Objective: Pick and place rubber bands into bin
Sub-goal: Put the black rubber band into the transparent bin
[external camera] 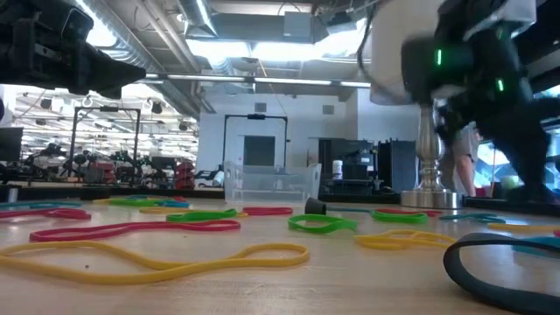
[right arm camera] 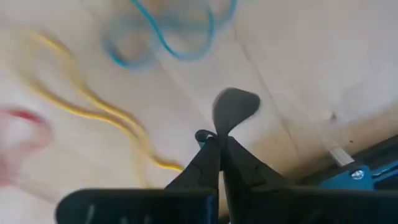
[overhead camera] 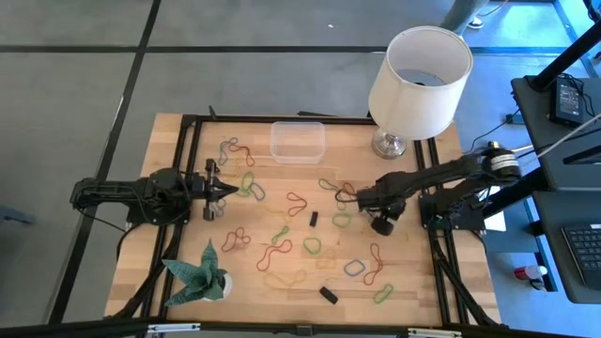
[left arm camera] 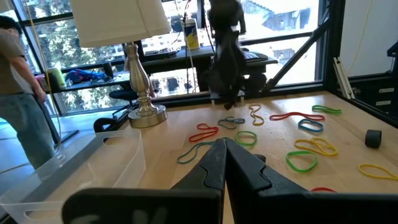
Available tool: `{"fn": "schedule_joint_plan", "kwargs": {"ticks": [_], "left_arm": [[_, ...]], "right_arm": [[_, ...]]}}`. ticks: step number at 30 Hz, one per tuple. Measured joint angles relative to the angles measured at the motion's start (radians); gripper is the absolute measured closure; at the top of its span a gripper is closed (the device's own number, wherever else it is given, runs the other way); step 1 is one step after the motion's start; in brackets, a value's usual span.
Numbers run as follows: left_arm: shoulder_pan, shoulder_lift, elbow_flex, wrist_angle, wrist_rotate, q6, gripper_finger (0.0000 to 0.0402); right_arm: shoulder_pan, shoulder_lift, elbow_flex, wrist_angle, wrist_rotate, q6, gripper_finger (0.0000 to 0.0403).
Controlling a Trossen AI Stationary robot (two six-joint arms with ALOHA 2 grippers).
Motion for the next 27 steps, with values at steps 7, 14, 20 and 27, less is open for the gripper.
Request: {"fn": "schedule_joint_plan", "kwargs": {"ticks": [7, 14, 20, 27], "left_arm": [[0.0, 0.0, 0.0, 0.0, 0.0, 0.0, 0.04], [0.0, 0.0, 0.0, 0.0, 0.0, 0.0, 0.04], [0.0, 0.0, 0.0, 0.0, 0.0, 0.0, 0.04], [0.0, 0.0, 0.0, 0.0, 0.0, 0.0, 0.04]], "right_arm": [[0.082, -0.135, 0.18, -0.009, 0.181, 0.214, 0.0401], [0.039, -0.042, 0.486, 0.12, 0.359, 0.011, 0.0401], [-0.081, 0.145, 0.734, 0.299, 0.36, -0.28, 0.0402], [-0.243, 0.428, 0.994, 0.427, 0.23, -0.496, 0.0403]]}}
